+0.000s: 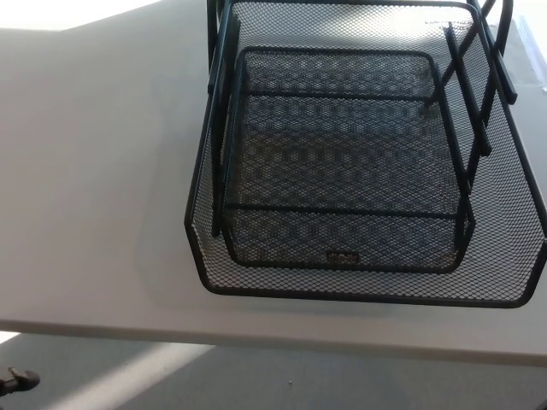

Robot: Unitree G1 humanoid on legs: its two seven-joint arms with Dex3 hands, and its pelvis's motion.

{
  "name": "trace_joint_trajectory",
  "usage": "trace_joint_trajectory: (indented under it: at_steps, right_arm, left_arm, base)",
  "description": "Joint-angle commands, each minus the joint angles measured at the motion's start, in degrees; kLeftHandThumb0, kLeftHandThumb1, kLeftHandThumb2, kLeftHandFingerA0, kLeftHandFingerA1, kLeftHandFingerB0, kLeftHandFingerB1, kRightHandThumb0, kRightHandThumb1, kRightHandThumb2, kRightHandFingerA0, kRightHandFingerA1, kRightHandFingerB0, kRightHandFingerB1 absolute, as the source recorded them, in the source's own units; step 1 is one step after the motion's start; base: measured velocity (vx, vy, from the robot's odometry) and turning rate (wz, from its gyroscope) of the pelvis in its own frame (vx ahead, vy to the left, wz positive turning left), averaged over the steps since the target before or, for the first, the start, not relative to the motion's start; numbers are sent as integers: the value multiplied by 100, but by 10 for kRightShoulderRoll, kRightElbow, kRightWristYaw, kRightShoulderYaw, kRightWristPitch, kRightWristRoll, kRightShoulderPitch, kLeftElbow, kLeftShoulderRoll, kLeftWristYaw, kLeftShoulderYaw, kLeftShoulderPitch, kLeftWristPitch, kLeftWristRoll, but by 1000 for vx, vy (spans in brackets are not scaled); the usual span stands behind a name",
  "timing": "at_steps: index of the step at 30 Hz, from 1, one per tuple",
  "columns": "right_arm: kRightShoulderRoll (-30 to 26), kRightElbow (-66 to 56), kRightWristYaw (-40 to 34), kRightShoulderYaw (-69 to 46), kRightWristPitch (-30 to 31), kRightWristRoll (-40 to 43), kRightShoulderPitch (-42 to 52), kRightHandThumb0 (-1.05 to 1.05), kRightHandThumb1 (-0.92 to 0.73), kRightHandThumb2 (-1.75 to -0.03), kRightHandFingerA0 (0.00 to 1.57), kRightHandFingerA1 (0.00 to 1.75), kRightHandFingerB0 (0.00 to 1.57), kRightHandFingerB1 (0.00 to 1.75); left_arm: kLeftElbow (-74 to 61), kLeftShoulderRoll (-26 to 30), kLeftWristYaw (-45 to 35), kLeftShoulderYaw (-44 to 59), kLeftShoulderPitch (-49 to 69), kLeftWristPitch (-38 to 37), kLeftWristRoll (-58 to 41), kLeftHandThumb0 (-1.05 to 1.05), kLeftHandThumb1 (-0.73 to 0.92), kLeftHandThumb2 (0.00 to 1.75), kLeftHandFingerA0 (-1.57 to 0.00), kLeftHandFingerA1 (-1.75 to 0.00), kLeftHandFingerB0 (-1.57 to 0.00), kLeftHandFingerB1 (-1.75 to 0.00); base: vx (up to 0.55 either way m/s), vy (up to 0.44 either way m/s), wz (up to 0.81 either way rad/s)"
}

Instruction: A balck drawer is kept on the middle of the table and the robot uses its right hand to push it back away from the robot

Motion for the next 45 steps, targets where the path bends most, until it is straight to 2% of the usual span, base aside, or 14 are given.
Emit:
trace_joint_trajectory:
  at_steps: [1,10,11,14,15,17,21,28,30,35,37,38,42,45]
  right_arm:
    - [-69,-130,79,-40,6,54,79,-35,-56,-111,0,48,0,47]
    - [-129,-397,83,-210,61,107,274,-35,-54,-109,0,48,0,47]
    - [-131,-419,87,-240,56,113,296,-35,-55,-109,0,48,0,47]
    - [-132,-455,100,-287,55,118,327,-35,-55,-109,0,47,0,47]
    - [-130,-456,120,-344,7,150,355,-67,-83,-65,26,36,20,33]
    - [-124,-467,151,-412,-27,194,385,-67,-82,-64,31,37,23,34]
    - [-101,-497,239,-567,-77,308,449,-68,-62,-98,35,53,21,45]
    - [-27,-533,373,-742,-53,609,476,-59,-67,-60,47,39,41,39]
    - [-7,-540,376,-754,-40,666,463,-56,-66,-60,50,41,43,41]
    - [94,-635,190,-739,-137,733,416,-63,-66,-60,67,53,57,50]
    - [131,-666,112,-707,-173,732,388,-57,-62,-58,61,49,52,48]
    - [154,-692,53,-681,-219,688,371,-56,-62,-59,48,40,46,43]
    - [183,-733,-26,-652,-265,596,340,-74,-51,-89,32,47,34,49]
    - [206,-778,-79,-632,-284,491,306,-71,-63,-60,24,30,28,33]
  left_arm:
    - [-42,34,-57,-4,21,-19,-5,-36,48,105,0,-48,0,-47]
    - [-99,50,-85,5,52,-27,-19,-35,49,106,0,-47,0,-47]
    - [-104,52,-85,6,56,-29,-20,-71,83,65,-21,-30,-15,-27]
    - [-112,54,-85,10,59,-27,-22,-71,81,65,-21,-29,-15,-26]
    - [-122,56,-86,13,67,-29,-24,-70,81,65,-21,-29,-15,-26]
    - [-129,58,-85,14,72,-31,-24,-35,51,106,0,-47,0,-47]
    - [-133,57,-82,15,77,-29,-24,-35,50,106,0,-47,0,-47]
    - [-140,55,-79,13,84,-25,-20,-35,51,106,0,-47,0,-47]
    - [-144,56,-75,13,86,-22,-17,-70,81,65,-21,-29,-16,-26]
    - [-141,55,-79,15,84,-25,-22,-71,80,65,-21,-29,-16,-26]
    - [-143,55,-81,13,83,-21,-20,-35,49,105,-1,-48,0,-47]
    - [-144,56,-79,13,85,-23,-19,-70,82,65,-22,-30,-16,-27]
    - [-145,56,-77,14,86,-24,-19,-72,82,65,-21,-30,-16,-27]
    - [-148,53,-77,13,87,-18,-19,-72,82,64,-21,-30,-16,-27]
  base:
    - [0,0,0]
    - [0,0,0]
    - [0,0,0]
    - [0,0,0]
    - [0,0,0]
    - [0,0,0]
    - [0,0,0]
    - [0,0,0]
    - [0,0,0]
    - [0,0,0]
    - [0,0,0]
    - [0,0,0]
    - [0,0,0]
    - [0,0,0]
